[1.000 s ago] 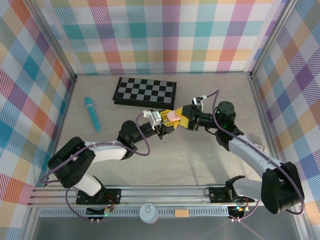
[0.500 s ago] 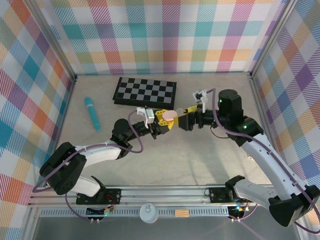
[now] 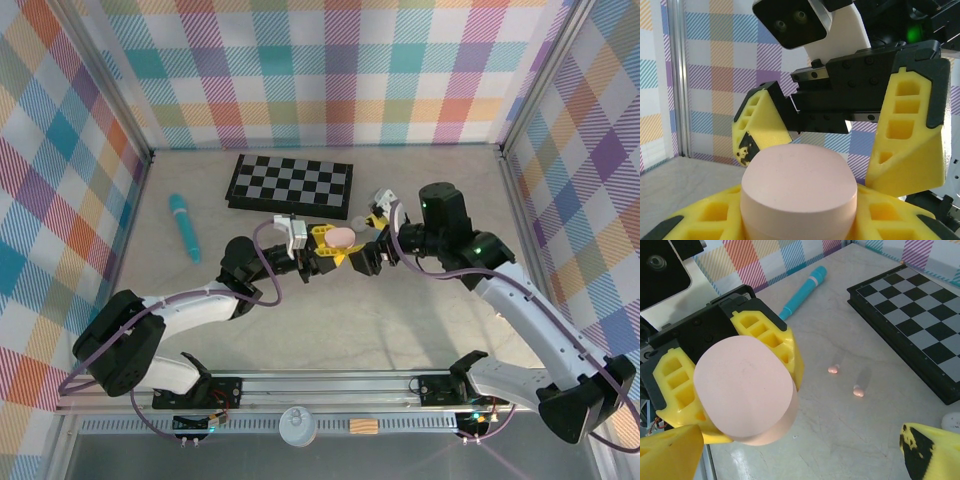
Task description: Insert the wireless bluetooth earbuds into the charging case
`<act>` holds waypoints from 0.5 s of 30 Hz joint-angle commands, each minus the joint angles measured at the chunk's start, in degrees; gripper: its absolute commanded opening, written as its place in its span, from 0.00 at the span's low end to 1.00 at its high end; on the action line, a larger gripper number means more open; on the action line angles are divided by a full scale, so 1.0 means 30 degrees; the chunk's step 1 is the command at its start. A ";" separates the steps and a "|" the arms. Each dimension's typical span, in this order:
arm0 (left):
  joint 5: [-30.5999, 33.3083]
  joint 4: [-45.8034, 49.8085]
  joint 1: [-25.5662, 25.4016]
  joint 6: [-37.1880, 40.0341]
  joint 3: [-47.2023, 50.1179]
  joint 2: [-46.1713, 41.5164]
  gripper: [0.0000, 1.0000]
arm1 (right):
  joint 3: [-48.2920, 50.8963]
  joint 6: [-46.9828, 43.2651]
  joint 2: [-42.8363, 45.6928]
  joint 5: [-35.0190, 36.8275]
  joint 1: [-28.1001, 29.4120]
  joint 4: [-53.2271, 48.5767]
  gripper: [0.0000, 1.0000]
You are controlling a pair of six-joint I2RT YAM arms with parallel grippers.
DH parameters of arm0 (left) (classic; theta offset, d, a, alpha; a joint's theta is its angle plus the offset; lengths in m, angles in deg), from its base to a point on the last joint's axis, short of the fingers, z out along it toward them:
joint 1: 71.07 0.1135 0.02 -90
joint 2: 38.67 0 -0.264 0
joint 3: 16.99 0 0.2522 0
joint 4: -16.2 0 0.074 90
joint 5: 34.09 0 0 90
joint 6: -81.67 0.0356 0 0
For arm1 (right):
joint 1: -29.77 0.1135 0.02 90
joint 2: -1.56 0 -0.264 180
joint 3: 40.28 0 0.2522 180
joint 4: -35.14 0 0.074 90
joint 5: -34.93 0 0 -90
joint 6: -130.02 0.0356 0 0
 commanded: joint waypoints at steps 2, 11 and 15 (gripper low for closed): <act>-0.0961 -0.0936 0.0022 -0.0418 0.0185 -0.0427 0.33 | -0.0788 0.0295 -0.0432 0.0959 0.0052 0.0614 0.98; -0.1224 -0.0958 0.0022 -0.0536 0.0274 -0.0530 0.33 | -0.0777 0.0603 0.0032 0.2364 -0.0110 0.0561 0.98; -0.1431 -0.1075 0.0022 -0.0720 0.0274 -0.0455 0.33 | -0.0761 0.0605 -0.0106 0.2206 -0.0162 0.0794 0.97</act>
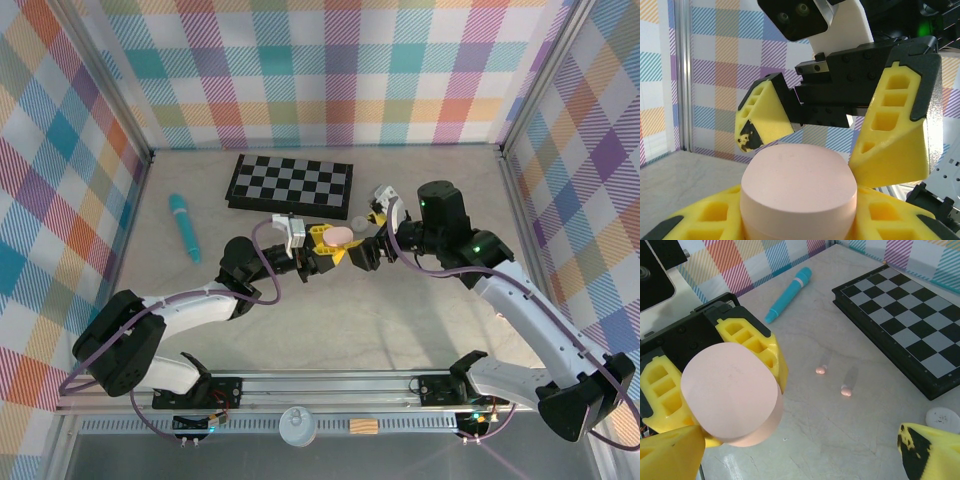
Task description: Insert the wireless bluetooth earbuds into the charging case
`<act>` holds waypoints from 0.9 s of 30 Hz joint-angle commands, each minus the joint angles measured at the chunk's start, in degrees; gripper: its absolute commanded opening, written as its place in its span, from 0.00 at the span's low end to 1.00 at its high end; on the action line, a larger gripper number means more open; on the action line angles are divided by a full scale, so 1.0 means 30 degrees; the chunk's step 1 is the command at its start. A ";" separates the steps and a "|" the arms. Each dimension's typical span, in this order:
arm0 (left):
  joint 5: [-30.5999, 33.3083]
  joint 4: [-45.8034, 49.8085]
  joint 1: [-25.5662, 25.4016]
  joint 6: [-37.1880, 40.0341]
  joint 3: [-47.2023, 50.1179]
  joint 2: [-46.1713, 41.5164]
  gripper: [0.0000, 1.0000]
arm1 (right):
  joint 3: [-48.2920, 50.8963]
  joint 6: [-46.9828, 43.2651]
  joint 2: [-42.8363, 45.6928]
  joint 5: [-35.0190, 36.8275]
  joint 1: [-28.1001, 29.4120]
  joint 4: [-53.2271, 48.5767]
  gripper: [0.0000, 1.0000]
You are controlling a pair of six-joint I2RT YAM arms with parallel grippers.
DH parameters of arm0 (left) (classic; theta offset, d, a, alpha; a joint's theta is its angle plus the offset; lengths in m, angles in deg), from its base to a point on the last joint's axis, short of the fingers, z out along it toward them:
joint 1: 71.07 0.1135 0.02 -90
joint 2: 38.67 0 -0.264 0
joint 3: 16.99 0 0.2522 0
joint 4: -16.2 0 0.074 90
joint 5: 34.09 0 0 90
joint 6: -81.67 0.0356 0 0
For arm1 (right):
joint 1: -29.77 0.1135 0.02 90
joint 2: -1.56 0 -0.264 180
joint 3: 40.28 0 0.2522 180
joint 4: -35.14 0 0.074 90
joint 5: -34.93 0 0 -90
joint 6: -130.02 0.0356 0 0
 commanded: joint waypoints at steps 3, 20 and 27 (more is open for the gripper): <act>-0.1641 -0.1106 -0.0117 -0.0373 0.0150 -0.0622 0.33 | -0.0398 0.0881 0.0017 0.1242 -0.0349 0.1180 0.97; -0.2022 -0.0987 -0.0117 -0.0252 0.0165 -0.0721 0.32 | -0.0956 0.1108 -0.0232 0.2440 -0.0385 0.2770 0.96; -0.1969 -0.0874 -0.0116 -0.0201 0.0201 -0.0788 0.32 | -0.1491 0.1492 -0.0566 0.2682 -0.0380 0.2274 0.96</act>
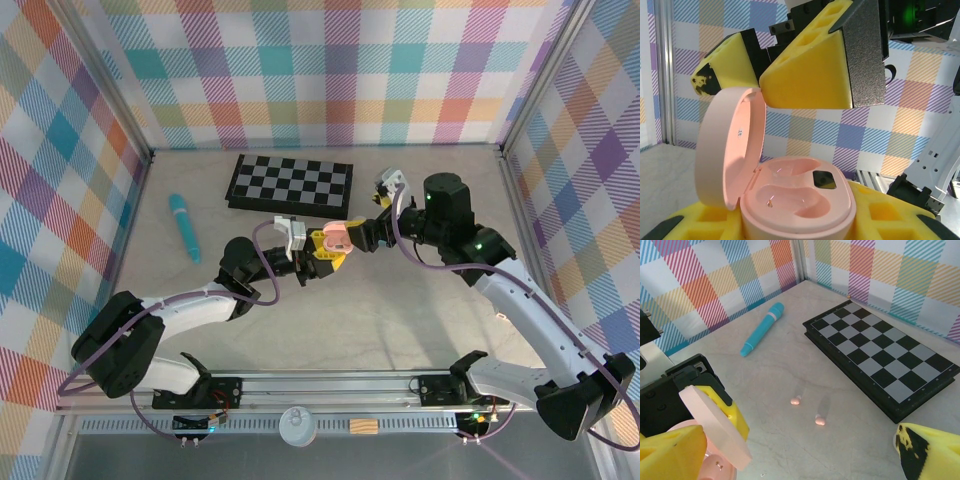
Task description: Insert the wireless bluetooth earbuds into the charging case
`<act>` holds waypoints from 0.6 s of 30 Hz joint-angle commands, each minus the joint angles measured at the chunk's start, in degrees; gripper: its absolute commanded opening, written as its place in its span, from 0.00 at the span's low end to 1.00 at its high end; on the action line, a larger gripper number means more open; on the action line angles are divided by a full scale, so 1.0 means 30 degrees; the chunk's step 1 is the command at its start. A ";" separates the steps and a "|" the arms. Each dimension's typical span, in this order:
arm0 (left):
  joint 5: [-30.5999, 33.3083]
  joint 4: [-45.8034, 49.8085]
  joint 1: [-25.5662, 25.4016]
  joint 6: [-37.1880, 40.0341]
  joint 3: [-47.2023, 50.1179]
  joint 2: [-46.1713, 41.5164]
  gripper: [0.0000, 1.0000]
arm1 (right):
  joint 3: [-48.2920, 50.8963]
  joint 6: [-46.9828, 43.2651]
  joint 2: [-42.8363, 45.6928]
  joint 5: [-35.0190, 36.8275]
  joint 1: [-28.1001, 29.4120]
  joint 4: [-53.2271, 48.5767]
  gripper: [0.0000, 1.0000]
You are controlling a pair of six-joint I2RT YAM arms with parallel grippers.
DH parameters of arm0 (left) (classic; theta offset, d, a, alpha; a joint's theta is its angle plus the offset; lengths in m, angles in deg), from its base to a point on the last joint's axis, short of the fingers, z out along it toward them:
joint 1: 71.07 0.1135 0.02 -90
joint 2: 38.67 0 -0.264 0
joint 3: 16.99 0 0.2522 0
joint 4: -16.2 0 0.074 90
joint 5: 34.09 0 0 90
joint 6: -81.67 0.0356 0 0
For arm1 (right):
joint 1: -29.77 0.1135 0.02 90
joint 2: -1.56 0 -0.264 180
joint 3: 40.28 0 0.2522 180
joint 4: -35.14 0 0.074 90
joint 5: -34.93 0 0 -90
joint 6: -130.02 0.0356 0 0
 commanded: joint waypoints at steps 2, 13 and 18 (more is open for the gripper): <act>-0.0670 -0.1138 -0.0120 0.0291 0.0118 -0.0673 0.32 | -0.0954 0.0353 -0.0345 0.0283 -0.0143 -0.0056 0.96; -0.0425 -0.0985 0.0014 -0.0048 -0.0109 -0.0699 0.32 | -0.0517 -0.1518 0.0039 -0.2742 -0.0154 -0.0294 0.99; -0.0927 -0.0991 0.0001 -0.0413 -0.0345 -0.0634 0.32 | -0.0660 -0.1543 -0.0514 -0.2450 -0.0139 -0.0264 0.83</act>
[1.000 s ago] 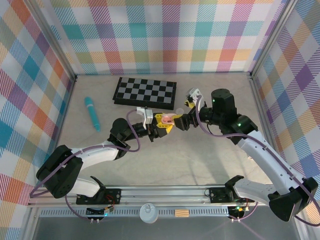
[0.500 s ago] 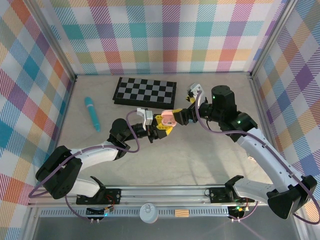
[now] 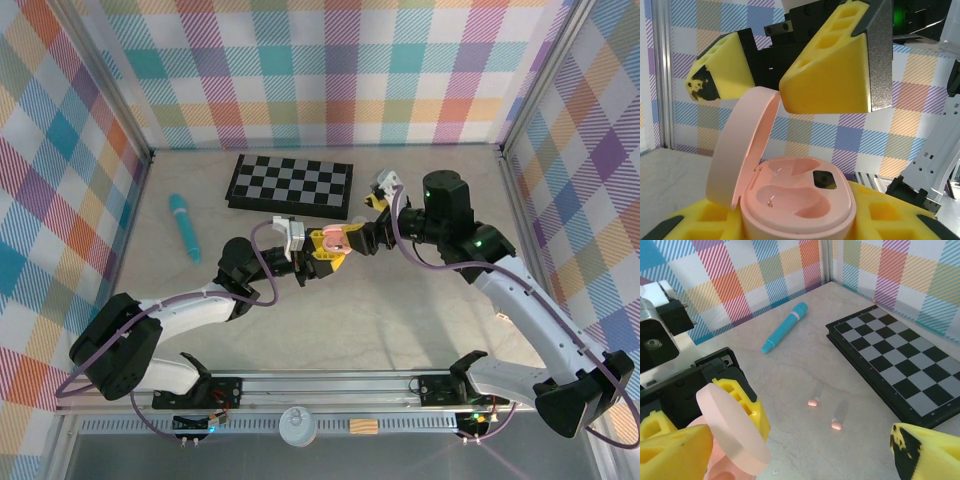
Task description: Insert the wireless bluetooth earbuds into the charging case
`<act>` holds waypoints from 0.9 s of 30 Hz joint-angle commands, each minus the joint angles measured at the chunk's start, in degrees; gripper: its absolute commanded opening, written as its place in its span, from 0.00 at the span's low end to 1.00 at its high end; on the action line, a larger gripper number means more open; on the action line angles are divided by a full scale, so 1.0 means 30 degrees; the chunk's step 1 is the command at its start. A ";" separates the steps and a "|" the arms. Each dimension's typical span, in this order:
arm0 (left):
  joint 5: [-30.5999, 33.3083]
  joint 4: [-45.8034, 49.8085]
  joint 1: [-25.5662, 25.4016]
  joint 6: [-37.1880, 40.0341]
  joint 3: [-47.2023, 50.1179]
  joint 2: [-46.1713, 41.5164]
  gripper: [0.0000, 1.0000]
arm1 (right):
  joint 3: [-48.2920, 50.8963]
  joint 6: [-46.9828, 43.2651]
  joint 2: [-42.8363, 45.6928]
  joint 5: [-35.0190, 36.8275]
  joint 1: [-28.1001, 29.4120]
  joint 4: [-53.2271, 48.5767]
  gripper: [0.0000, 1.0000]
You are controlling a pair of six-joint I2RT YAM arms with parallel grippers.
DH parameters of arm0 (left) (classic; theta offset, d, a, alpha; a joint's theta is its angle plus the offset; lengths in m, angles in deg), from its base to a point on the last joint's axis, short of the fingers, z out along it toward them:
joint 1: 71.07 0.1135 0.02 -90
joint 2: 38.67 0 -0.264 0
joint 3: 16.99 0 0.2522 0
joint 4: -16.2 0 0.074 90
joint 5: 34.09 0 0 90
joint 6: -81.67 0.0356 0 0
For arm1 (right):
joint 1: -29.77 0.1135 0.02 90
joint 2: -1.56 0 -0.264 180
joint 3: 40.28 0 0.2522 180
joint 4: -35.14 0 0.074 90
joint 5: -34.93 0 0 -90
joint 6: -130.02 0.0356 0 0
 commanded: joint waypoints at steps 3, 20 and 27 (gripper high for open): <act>-0.1353 -0.1009 -0.0007 -0.0559 -0.0536 -0.0223 0.32 | -0.0431 -0.0417 -0.0651 -0.0376 -0.0145 0.0181 0.69; -0.0923 -0.1309 0.0282 -0.0561 -0.0029 -0.0388 0.32 | -0.0600 -0.0041 -0.0297 -0.1719 -0.0161 0.0238 0.77; -0.0941 -0.1644 0.0402 -0.0916 -0.0085 -0.0342 0.32 | -0.0411 -0.0094 -0.0110 -0.2271 -0.0147 0.0177 0.82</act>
